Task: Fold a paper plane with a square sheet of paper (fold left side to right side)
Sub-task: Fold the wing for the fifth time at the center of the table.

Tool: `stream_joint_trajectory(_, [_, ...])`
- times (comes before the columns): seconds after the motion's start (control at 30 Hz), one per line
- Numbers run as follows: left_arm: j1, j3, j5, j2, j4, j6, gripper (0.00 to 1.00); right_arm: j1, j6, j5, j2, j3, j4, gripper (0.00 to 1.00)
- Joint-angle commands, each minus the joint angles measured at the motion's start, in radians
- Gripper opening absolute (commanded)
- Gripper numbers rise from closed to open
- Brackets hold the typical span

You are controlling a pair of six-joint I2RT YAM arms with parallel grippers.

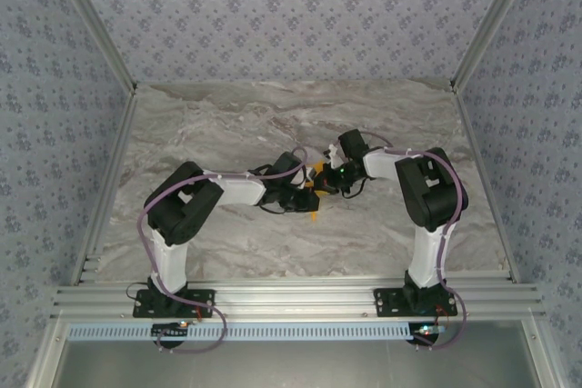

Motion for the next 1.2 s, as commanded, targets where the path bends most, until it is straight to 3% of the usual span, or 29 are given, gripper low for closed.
stream_joint_trajectory(0.0, [-0.012, -0.031, -0.040, 0.022, -0.080, 0.000, 0.08, 0.001, -0.048, 0.091, 0.041, 0.018, -0.044, 0.02])
stream_joint_trajectory(0.8, [-0.013, -0.041, -0.027, 0.033, -0.068, -0.006, 0.08, -0.103, -0.107, 0.170, 0.157, 0.259, -0.082, 0.03])
stream_joint_trajectory(1.17, [-0.014, -0.042, 0.009, -0.005, -0.034, -0.011, 0.11, -0.151, -0.129, 0.172, 0.103, 0.324, -0.117, 0.04])
